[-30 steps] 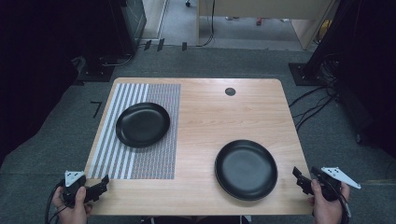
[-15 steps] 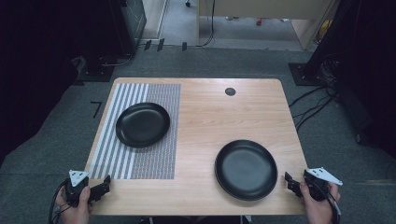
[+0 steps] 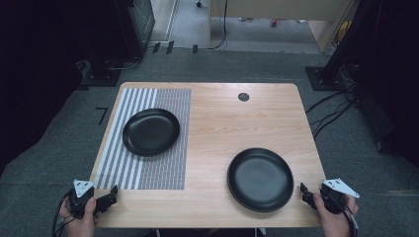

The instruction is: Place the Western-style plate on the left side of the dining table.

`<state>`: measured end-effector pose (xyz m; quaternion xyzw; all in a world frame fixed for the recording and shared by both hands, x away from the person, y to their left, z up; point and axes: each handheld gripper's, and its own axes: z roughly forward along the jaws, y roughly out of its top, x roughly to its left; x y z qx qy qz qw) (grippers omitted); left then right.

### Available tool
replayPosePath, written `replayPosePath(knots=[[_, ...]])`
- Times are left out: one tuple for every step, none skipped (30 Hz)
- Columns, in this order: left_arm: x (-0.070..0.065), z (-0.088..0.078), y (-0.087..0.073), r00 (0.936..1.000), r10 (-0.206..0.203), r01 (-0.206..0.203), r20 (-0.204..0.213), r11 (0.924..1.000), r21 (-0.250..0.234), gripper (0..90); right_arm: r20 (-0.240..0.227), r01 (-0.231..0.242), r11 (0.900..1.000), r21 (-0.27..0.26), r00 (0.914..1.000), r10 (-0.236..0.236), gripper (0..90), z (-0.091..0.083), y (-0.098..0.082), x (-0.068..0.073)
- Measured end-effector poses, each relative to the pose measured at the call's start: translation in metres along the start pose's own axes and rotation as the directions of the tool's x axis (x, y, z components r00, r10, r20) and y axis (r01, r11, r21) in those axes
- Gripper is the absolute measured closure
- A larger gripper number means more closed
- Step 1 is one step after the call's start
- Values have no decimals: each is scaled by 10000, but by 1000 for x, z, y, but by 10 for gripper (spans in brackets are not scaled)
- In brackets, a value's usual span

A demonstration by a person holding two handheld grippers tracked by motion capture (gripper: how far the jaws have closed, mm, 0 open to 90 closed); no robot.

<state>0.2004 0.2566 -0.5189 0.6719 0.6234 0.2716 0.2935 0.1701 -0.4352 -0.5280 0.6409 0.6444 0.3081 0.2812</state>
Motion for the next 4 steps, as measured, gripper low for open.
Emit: replayPosePath(knots=[[0, 0, 0, 10000, -3, 3, 3, 10000, -5, 96, 15, -16, 10000, -16, 10000, 16, 181, 0, 0, 0], [0, 0, 0, 10000, -4, 4, 2, 10000, -3, 96, 21, -11, 10000, -25, 10000, 11, 178, 0, 0, 0], [0, 0, 0, 10000, -2, 2, 3, 10000, -6, 96, 14, -4, 10000, -20, 10000, 5, 174, 0, -1, 0], [0, 0, 0, 10000, 2, -2, 7, 10000, -8, 96, 6, -1, 10000, -11, 10000, 1, 168, 0, 0, 0]])
